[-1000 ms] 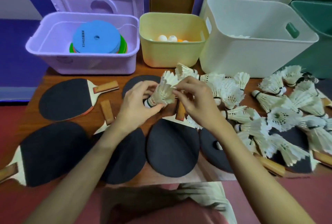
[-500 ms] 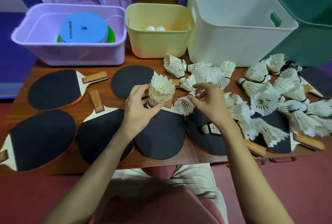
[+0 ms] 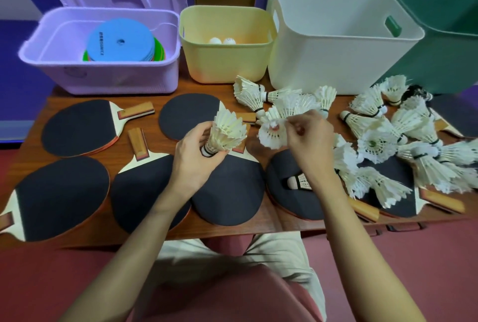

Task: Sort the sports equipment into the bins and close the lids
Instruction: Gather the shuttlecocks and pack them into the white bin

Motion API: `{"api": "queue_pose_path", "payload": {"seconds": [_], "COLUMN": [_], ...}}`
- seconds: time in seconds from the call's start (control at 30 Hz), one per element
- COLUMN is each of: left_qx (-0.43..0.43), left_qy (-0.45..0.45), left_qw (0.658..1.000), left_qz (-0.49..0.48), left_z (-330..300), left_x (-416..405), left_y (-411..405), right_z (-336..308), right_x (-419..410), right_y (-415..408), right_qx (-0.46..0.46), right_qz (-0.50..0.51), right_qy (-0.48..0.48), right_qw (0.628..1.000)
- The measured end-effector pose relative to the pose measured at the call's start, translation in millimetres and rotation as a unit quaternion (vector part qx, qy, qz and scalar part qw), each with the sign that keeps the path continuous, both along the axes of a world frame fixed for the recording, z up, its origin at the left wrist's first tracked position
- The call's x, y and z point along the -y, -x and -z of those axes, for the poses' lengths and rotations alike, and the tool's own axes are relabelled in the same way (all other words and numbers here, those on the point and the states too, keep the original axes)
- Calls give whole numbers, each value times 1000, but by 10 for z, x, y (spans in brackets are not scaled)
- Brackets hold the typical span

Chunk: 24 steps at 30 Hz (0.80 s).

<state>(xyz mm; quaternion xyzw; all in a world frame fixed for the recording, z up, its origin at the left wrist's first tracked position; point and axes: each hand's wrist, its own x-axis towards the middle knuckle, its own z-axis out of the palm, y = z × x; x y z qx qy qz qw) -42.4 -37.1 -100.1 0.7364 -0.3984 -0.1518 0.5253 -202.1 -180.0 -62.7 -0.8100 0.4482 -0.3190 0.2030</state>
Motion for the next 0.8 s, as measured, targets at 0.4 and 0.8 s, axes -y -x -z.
{"api": "queue_pose_path", "payload": {"seconds": [0.4, 0.8], "left_qx": [26, -125], "left_qy": [-21, -14], "left_qw": [998, 992], "left_qz": [52, 18], "left_z": [-3, 28], "left_x": [2, -97], "left_y": [4, -131], "right_z": [-147, 76], "right_x": [-243, 376], "right_y": [-265, -390], "right_qx": [158, -190], "right_qz": [-86, -127], "right_qy": [-221, -33], "right_qw": [959, 973]}}
